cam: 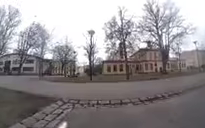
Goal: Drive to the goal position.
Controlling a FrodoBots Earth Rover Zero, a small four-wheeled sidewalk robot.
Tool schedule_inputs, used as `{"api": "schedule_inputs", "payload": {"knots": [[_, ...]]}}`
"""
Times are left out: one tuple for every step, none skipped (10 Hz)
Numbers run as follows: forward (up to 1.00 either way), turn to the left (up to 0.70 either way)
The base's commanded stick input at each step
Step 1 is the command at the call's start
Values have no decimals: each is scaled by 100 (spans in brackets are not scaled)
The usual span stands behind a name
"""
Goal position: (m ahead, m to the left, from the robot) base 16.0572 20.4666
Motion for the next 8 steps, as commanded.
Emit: {"api": "schedule_inputs", "payload": {"knots": [[100, 0], [100, 0], [100, 0], [100, 0], [100, 0], [100, 0], [100, 0], [100, 0]]}}
